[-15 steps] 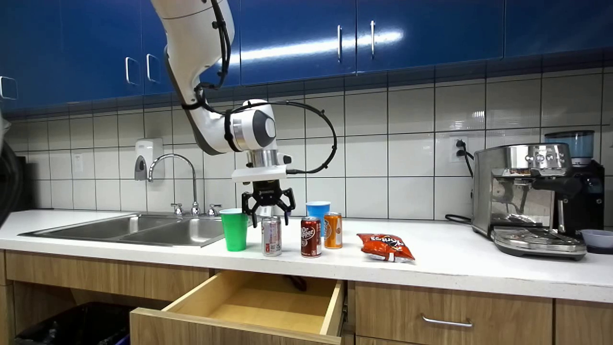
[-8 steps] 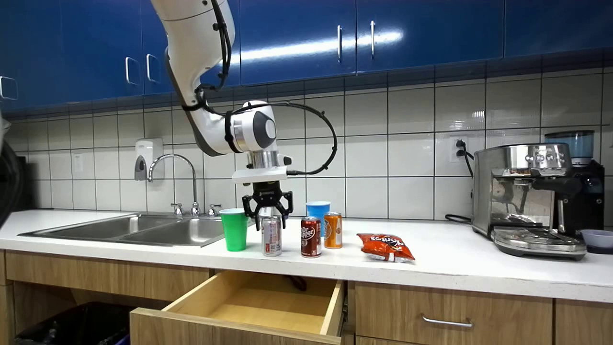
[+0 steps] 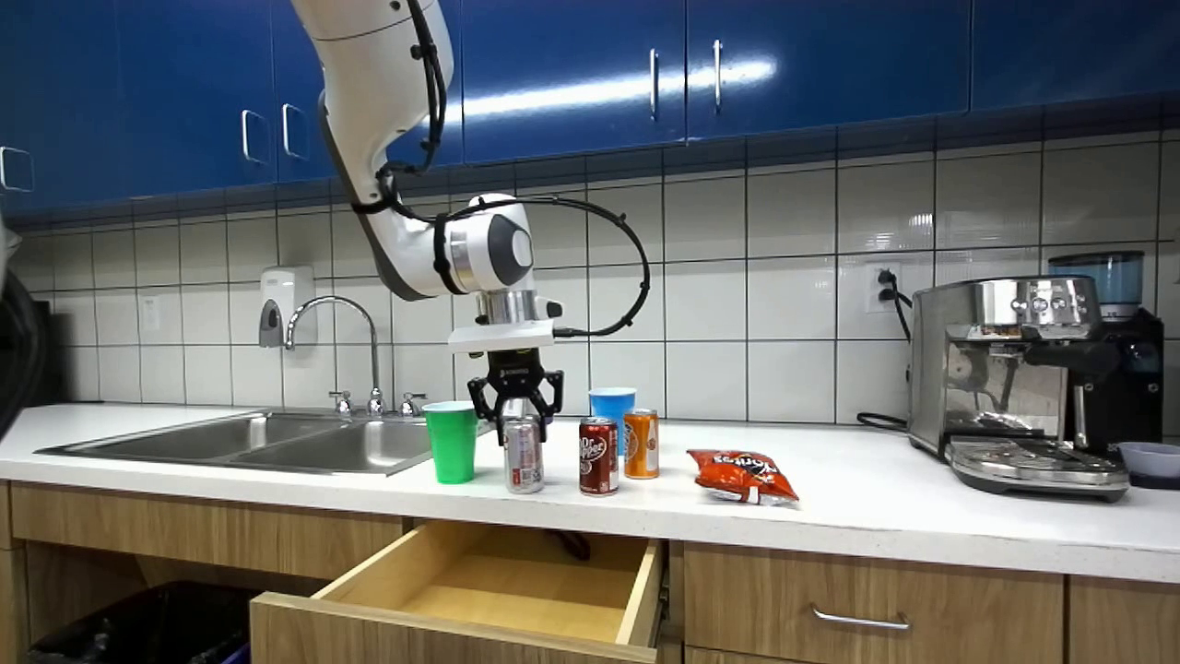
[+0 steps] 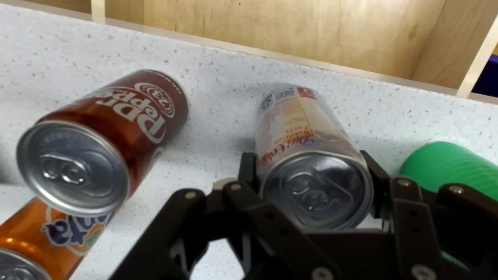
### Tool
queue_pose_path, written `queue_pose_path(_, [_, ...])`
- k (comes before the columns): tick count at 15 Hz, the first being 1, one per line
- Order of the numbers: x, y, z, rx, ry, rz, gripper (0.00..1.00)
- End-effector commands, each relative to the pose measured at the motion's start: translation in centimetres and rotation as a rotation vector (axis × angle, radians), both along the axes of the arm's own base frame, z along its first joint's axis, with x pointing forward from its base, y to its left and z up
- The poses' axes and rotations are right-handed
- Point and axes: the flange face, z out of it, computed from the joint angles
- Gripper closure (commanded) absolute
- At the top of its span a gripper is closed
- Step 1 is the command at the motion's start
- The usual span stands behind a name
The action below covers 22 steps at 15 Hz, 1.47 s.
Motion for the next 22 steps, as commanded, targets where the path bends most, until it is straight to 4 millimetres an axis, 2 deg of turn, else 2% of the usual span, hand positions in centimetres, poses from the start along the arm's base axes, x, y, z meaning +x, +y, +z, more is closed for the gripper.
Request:
queue_pose_path(1, [0.1,-0.6,1.3,0.005,0.006,0.017,0.62])
queue_pose_path(11, [-1.7,-0.3,4.0,0.019,-0.023,0.089,0.62])
queue_pose_path(15, [-2.7,0.4,4.1,0.020,-0.015,0.135,0.62])
queue_pose_path(22, [-5.2,3.2,3.5,0.010,0.017,0.247,0.62])
